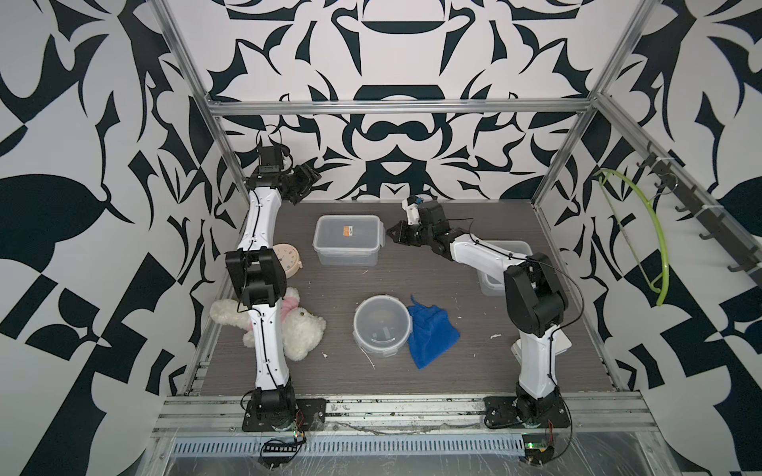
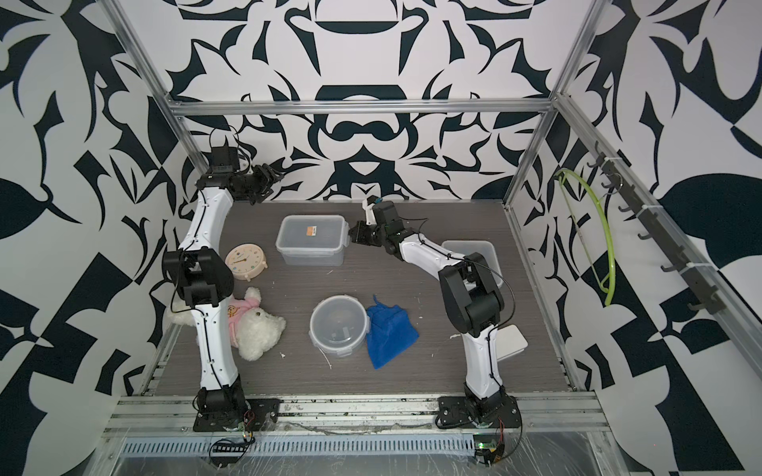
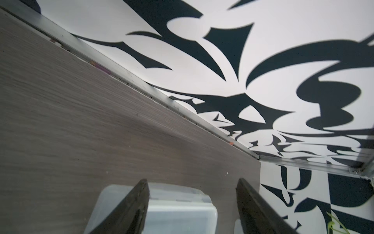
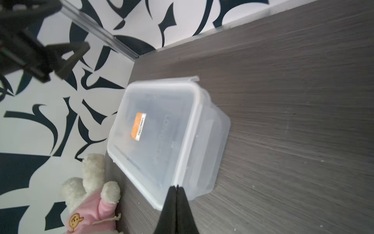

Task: Wipe the insides of the lunch boxes
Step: Open the fastener of the lunch box, then adjust the lunch box at the center of the board.

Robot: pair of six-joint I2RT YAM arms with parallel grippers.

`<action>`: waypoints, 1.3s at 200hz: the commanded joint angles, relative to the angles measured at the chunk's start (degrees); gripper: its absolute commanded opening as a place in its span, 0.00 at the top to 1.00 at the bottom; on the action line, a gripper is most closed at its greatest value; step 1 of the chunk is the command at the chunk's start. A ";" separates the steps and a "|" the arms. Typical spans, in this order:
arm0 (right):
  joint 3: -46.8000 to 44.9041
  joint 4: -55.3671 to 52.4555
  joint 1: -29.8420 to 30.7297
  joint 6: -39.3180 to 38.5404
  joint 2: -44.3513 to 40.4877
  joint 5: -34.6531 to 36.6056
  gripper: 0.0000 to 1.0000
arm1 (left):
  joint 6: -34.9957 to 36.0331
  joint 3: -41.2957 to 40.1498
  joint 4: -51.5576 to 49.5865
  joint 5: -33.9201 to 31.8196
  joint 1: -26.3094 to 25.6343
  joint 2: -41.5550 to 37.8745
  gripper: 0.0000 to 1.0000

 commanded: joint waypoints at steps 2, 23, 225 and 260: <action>3.05 -15.30 4.31 -11.70 -1.72 0.08 1.00 | -0.31 5.04 -3.49 0.78 -1.48 7.43 0.28; 5.35 -18.58 5.66 -14.63 0.50 -3.60 1.00 | -2.38 6.21 -0.52 2.61 -1.85 11.16 0.27; 21.32 -2.94 -11.85 2.25 20.58 -9.01 1.00 | -1.32 -36.65 5.28 7.69 -8.41 -9.68 0.31; 27.93 -3.59 -10.38 3.39 24.64 -11.16 1.00 | -2.70 -34.94 4.47 7.69 -11.00 -10.03 0.31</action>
